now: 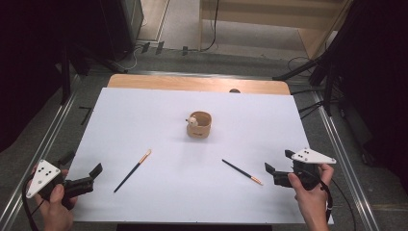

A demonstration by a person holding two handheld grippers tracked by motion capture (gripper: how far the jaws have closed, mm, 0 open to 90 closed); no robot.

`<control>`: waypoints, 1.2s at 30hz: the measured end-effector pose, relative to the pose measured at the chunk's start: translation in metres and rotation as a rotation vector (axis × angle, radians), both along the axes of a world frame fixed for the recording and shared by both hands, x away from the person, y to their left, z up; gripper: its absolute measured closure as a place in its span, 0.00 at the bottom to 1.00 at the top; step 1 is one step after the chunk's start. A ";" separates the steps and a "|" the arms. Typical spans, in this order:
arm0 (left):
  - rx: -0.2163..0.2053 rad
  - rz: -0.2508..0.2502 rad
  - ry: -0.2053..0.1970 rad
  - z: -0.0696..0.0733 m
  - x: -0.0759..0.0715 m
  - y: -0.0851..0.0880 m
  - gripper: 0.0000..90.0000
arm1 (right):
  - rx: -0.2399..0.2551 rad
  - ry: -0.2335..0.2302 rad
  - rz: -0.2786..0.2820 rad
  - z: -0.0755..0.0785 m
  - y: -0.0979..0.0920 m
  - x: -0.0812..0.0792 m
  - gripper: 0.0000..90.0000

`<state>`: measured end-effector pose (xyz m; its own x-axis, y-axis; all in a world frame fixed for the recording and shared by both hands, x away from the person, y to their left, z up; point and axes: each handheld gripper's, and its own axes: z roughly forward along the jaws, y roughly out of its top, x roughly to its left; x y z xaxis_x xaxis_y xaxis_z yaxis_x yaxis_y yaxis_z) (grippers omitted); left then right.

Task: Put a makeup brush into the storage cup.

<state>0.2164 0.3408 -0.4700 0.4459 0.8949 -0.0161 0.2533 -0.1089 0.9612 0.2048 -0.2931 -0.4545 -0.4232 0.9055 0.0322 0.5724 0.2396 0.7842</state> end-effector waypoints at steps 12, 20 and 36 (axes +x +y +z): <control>0.008 0.001 0.004 0.000 -0.001 0.000 0.00 | -0.059 0.119 0.066 0.002 0.013 0.017 0.08; 0.011 -0.002 0.000 0.000 0.000 -0.001 0.00 | -0.116 0.196 0.108 0.001 0.022 0.029 0.03; 0.009 -0.001 0.002 0.000 0.000 -0.001 0.00 | -0.256 0.303 0.155 0.004 0.042 0.046 0.05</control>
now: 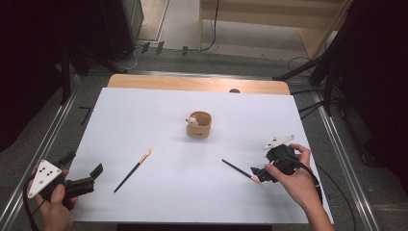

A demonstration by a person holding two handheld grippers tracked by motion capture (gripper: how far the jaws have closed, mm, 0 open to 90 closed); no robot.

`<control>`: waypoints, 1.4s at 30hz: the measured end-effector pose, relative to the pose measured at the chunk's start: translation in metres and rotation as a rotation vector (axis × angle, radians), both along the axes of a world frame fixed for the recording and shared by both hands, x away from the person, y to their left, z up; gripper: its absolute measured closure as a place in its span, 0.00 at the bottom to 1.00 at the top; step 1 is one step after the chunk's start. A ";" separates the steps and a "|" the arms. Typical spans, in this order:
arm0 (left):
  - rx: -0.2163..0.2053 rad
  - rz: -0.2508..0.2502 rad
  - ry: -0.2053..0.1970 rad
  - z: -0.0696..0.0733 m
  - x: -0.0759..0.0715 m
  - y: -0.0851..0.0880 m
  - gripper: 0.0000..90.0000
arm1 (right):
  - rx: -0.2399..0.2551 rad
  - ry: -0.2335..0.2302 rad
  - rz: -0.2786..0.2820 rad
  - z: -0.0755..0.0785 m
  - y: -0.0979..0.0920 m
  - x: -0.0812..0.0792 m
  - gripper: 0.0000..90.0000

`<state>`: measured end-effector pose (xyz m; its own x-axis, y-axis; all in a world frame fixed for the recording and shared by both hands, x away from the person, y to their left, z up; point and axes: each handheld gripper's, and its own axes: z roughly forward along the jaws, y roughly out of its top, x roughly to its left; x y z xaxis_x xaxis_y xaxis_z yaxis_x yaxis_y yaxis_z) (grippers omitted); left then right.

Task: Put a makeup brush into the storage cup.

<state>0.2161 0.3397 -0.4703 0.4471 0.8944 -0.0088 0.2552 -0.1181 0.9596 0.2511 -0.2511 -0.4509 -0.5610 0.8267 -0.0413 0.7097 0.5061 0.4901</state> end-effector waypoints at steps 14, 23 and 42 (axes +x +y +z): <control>0.003 -0.001 0.001 0.000 0.000 0.000 0.00 | -0.102 0.098 0.052 -0.003 0.016 0.010 0.06; 0.001 -0.001 0.002 0.000 0.000 0.000 0.00 | -0.157 0.145 0.100 -0.006 0.025 0.014 0.09; 0.005 -0.001 0.004 0.000 -0.001 0.000 0.00 | -0.206 0.282 0.122 -0.015 0.044 0.024 0.21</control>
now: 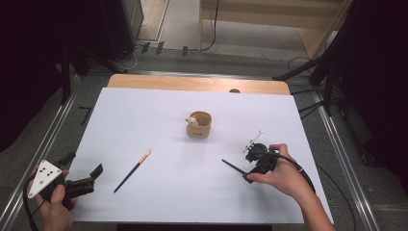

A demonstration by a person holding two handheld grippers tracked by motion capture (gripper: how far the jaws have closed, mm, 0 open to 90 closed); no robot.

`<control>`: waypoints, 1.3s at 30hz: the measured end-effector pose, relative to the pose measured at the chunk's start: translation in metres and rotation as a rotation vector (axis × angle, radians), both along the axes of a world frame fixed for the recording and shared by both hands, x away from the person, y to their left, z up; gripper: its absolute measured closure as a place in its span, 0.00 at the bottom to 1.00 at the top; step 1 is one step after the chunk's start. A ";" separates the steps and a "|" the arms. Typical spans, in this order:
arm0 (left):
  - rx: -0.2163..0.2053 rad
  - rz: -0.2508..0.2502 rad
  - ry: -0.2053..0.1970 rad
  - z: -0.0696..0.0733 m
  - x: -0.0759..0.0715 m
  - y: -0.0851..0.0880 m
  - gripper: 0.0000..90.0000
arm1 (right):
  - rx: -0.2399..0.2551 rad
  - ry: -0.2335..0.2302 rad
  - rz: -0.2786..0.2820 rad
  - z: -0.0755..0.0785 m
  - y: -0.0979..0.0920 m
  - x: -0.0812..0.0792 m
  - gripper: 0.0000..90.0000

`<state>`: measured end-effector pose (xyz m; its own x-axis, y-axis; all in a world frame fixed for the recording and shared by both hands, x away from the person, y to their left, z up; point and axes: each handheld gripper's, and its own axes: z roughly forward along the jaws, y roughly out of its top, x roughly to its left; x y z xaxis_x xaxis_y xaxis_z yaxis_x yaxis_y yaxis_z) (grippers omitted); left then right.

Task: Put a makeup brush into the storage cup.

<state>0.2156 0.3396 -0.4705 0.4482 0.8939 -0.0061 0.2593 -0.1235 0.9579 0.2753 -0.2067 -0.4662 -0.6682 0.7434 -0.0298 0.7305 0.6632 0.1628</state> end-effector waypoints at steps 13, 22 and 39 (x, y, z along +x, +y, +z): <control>-0.001 -0.001 -0.001 0.000 0.000 0.000 0.00 | -0.040 0.065 0.065 -0.004 0.012 0.002 0.58; -0.001 -0.001 -0.001 0.000 0.000 0.000 0.00 | -0.052 0.125 0.089 -0.006 0.016 0.007 0.77; 0.001 -0.001 0.000 0.000 0.000 0.000 0.00 | -0.086 0.150 0.092 -0.011 0.020 0.013 0.90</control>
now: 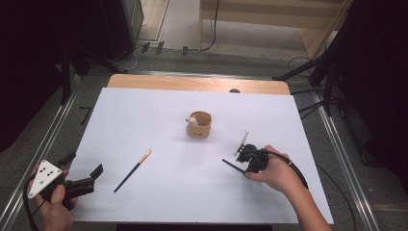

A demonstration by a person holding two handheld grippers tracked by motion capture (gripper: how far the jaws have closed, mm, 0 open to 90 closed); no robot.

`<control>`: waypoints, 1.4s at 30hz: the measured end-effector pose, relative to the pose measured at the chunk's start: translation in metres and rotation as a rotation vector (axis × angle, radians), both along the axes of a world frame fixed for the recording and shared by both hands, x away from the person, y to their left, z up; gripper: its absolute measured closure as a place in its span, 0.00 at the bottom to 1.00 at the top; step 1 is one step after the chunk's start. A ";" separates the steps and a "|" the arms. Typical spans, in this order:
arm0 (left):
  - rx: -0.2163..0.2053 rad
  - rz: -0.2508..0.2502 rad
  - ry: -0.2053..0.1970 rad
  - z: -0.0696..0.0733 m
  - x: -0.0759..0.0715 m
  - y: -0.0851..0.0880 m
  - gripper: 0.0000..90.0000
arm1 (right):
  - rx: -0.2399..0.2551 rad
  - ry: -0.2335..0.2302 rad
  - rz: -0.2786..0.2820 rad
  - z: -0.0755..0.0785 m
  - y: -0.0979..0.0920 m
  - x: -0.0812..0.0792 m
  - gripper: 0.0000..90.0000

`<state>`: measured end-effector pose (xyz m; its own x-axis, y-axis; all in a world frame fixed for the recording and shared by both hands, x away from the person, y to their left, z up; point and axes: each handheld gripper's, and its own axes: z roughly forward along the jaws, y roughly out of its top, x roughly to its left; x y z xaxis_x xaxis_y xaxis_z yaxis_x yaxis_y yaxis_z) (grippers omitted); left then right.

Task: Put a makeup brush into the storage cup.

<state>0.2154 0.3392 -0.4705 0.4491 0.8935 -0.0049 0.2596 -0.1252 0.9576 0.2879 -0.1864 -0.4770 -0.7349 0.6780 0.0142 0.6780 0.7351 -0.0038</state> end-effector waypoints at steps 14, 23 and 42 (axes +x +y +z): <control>0.000 -0.008 -0.001 0.000 0.000 -0.002 0.00 | -0.051 0.004 0.024 -0.001 0.008 0.001 0.94; -0.008 -0.056 0.022 0.003 0.005 -0.011 0.00 | -0.032 0.007 0.098 0.012 0.005 0.004 0.94; 0.010 -0.198 0.024 0.030 0.047 -0.057 0.00 | -0.016 -0.011 0.284 0.070 0.018 0.027 0.94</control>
